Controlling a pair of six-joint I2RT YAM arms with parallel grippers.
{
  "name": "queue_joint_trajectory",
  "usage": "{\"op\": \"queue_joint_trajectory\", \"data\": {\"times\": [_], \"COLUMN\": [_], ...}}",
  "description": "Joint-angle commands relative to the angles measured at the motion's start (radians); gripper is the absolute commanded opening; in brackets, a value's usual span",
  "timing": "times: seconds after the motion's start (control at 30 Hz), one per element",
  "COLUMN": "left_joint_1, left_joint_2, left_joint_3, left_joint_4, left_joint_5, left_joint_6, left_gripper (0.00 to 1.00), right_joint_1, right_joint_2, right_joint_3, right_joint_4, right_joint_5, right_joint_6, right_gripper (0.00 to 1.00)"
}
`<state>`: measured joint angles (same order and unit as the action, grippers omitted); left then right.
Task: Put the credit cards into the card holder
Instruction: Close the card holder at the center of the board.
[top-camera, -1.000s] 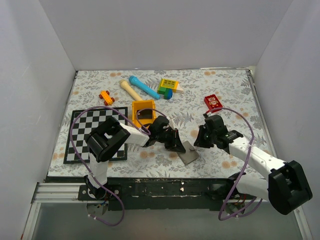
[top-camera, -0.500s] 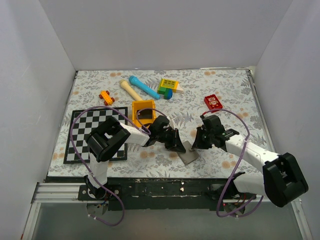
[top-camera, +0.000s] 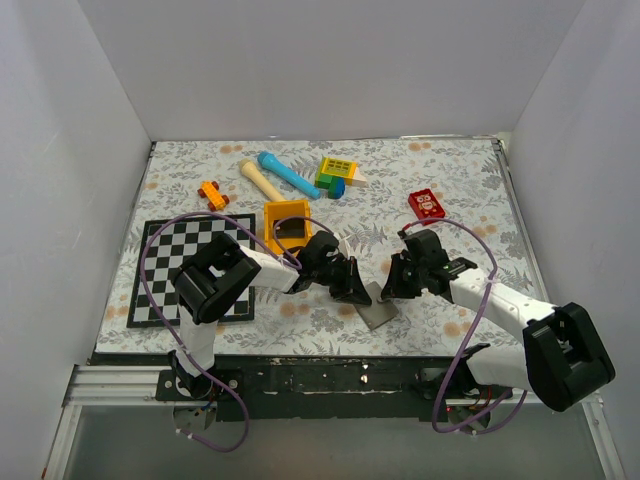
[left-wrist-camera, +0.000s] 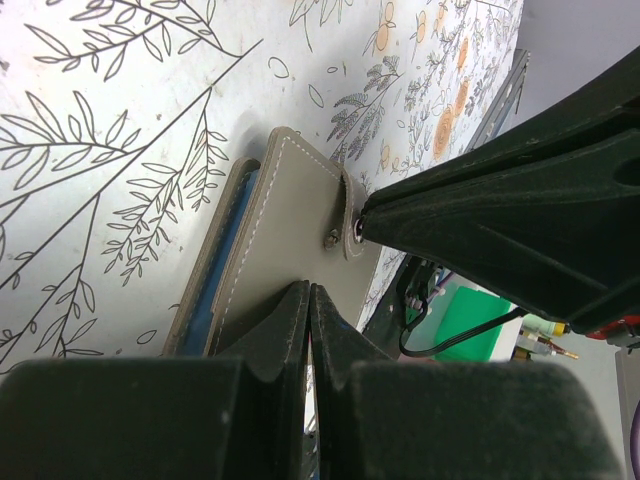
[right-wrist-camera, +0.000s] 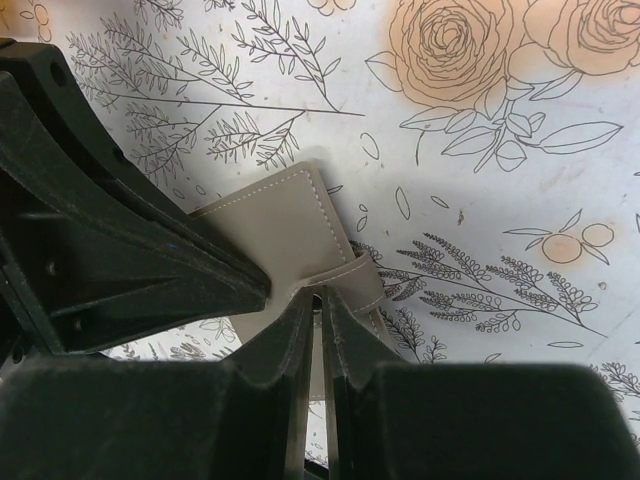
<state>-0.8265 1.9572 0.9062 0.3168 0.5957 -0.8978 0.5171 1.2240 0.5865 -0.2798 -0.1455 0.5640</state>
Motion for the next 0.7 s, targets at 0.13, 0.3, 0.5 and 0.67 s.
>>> {"op": "queue_joint_trajectory", "data": {"times": [0.13,0.3,0.5,0.67], "left_joint_1": [0.015,0.015,0.015,0.015], "left_joint_2": [0.051,0.054,0.054,0.055], "left_joint_3": [-0.012,-0.009,-0.009,-0.009], "left_joint_4": [-0.082,-0.084,-0.084,-0.084], "left_joint_5": [-0.152,-0.152,-0.152,-0.151], "left_joint_6": [0.053,0.054,0.054,0.054], "left_gripper": [0.00,0.00,0.00,0.00], "right_joint_1": [0.000,0.000,0.000,0.000], "right_joint_2": [-0.004,-0.009,-0.021,-0.014], "right_joint_3": [-0.020,-0.034,-0.039,-0.050], "right_joint_4": [0.033,0.045,0.050,0.057], "right_joint_5": [-0.031,-0.031,-0.025,-0.037], "right_joint_6": [0.004,0.017,0.024,0.028], "right_gripper": [0.15,0.15,0.15,0.15]}}
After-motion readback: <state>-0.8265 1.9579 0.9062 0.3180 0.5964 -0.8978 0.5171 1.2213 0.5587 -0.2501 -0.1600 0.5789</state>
